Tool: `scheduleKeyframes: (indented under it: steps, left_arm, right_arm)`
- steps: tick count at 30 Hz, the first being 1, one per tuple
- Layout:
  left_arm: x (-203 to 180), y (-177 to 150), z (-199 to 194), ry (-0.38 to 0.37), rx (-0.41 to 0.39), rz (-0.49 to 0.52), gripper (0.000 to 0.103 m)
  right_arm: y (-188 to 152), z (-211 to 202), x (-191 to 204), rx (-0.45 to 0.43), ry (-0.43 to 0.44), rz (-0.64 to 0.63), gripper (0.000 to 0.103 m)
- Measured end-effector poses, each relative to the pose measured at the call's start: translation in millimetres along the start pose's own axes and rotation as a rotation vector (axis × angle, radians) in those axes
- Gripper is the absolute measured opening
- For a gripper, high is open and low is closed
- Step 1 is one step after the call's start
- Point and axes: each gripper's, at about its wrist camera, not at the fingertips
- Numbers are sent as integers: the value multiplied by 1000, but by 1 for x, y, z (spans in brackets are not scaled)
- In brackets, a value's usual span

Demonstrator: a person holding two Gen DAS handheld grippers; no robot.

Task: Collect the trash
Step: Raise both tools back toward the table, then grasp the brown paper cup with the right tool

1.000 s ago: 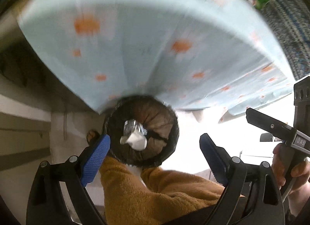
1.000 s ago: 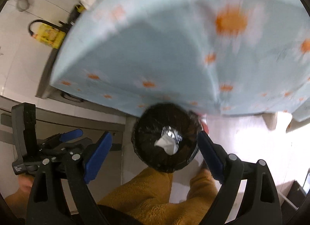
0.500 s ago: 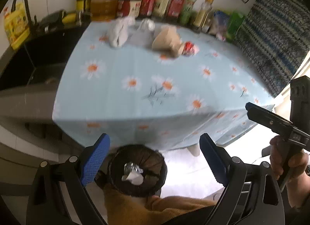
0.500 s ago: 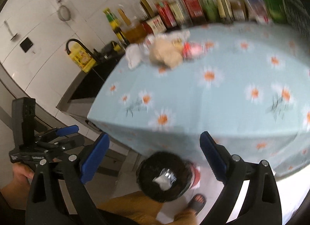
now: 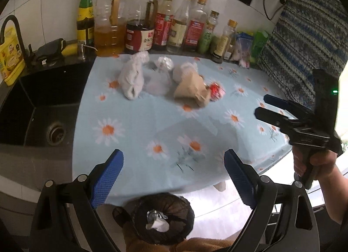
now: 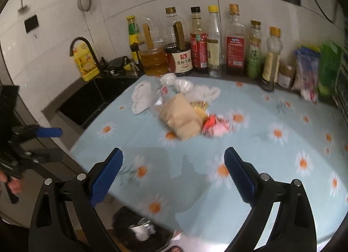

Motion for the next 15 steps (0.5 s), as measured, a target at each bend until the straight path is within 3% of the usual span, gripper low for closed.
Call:
scheduleKeyframes:
  steps: [15]
  left_arm:
    - [65,26,31,-35,29,-33,91]
  right_arm:
    - [31,136,4,200,-56,-237,93]
Point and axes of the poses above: each gripper's, at about its wrist camera, not at the fingertips, and z roughly the way its jaws point, x to its left, y to its top, and after that the axes turned 5 degrees about -x, right-handed
